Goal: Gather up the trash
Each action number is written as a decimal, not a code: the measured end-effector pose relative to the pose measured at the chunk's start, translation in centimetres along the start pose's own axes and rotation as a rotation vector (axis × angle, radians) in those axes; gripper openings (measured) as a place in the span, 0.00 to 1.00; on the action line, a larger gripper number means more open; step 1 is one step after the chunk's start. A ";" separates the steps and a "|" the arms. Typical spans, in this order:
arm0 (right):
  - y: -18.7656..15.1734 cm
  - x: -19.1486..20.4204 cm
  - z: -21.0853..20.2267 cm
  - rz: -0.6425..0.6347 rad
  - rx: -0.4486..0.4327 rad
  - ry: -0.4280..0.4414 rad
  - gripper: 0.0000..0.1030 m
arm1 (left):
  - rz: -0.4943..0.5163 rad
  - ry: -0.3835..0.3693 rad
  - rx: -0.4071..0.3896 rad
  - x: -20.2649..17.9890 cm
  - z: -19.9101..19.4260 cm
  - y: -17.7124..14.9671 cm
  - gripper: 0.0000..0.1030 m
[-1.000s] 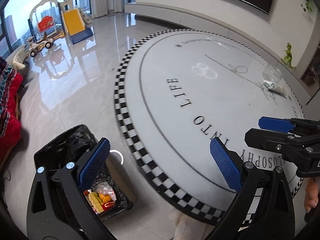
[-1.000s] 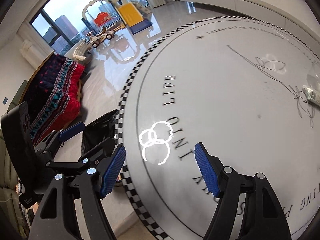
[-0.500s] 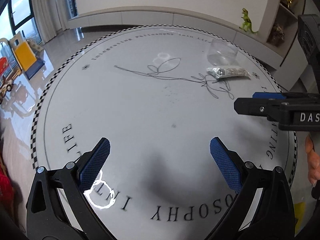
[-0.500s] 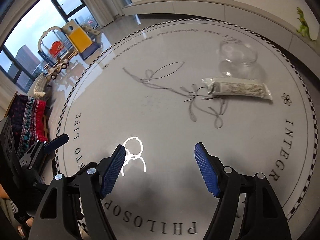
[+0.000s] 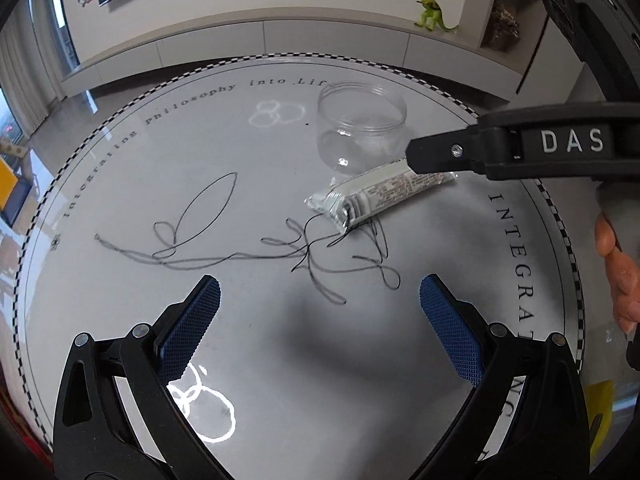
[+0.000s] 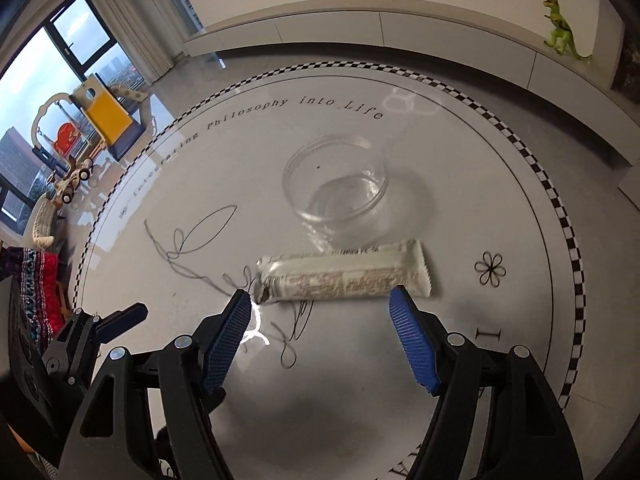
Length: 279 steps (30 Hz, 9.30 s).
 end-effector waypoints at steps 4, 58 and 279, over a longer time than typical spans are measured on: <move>2.7 -1.5 1.7 -0.006 0.029 -0.016 0.70 | 0.030 -0.011 0.019 -1.2 2.1 1.8 0.94; -1.0 1.1 -3.8 0.043 0.025 -0.043 0.04 | 0.017 -0.093 0.100 3.4 -0.9 -0.9 0.34; -12.9 12.1 4.0 -0.160 -0.106 -0.194 0.97 | -0.370 0.282 -0.099 13.3 -3.0 -9.4 0.94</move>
Point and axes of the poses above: each gripper's, at about its wrist camera, not at the fingertips, and z roughly the way its jaws point, x to its left, y to its top, the point moved 3 cm from there along z, roughly the way its jaws point, and after that the axes turned 12 degrees about -z, right-handed, at the moved point
